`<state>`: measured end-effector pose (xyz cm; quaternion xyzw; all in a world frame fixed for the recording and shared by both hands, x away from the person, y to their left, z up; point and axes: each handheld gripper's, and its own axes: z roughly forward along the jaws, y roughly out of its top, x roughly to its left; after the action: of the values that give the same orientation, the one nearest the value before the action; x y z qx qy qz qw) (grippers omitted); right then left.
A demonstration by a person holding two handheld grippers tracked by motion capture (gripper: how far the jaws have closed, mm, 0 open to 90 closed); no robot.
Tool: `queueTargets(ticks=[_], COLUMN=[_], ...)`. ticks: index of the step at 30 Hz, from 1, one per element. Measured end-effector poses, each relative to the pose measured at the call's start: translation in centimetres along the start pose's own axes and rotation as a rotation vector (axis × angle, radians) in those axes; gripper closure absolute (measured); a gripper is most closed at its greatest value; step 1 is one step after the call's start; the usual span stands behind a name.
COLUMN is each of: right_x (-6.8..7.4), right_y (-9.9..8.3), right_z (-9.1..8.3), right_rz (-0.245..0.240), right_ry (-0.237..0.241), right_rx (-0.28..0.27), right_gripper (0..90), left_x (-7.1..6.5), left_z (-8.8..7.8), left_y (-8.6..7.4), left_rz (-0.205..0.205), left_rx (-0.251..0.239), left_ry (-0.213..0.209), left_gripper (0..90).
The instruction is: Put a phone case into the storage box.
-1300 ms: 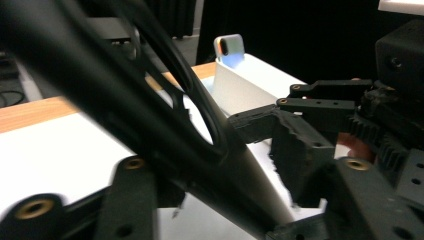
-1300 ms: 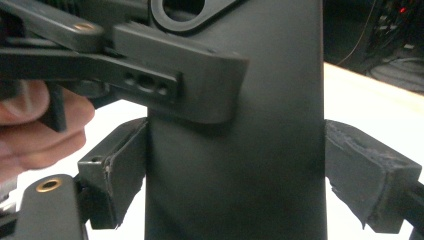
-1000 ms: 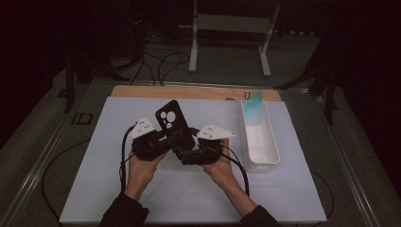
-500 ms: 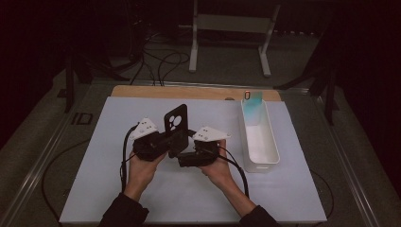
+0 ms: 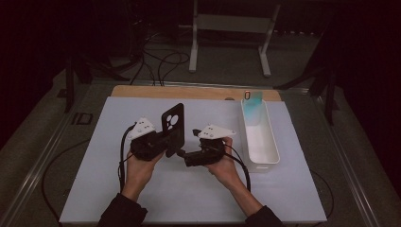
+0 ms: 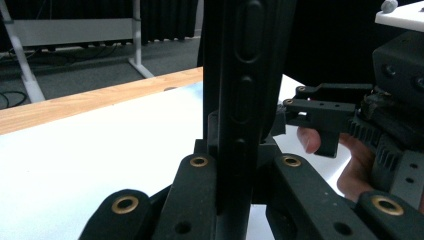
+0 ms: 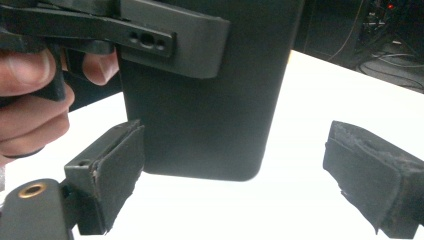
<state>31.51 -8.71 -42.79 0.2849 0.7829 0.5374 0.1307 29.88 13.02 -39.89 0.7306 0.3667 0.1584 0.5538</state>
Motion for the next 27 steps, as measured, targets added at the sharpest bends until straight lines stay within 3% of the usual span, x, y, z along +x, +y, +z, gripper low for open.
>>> queueTargets(ticks=[17,27], right_x=[-1.0,-1.1], right_y=[0.5,1.6], right_z=[-1.2,-1.5], right_rz=[0.009,0.023], right_ry=[-0.025,-0.031], right_rx=[0.020,0.033], right_gripper=[9.2,9.3], left_x=[0.3,0.2], left_z=[-0.1,0.0], left_y=[-0.2,-0.3], left_rz=[0.010,0.017], left_rx=[0.010,0.013], left_ry=[0.022,0.032], left_gripper=[85.7,85.8])
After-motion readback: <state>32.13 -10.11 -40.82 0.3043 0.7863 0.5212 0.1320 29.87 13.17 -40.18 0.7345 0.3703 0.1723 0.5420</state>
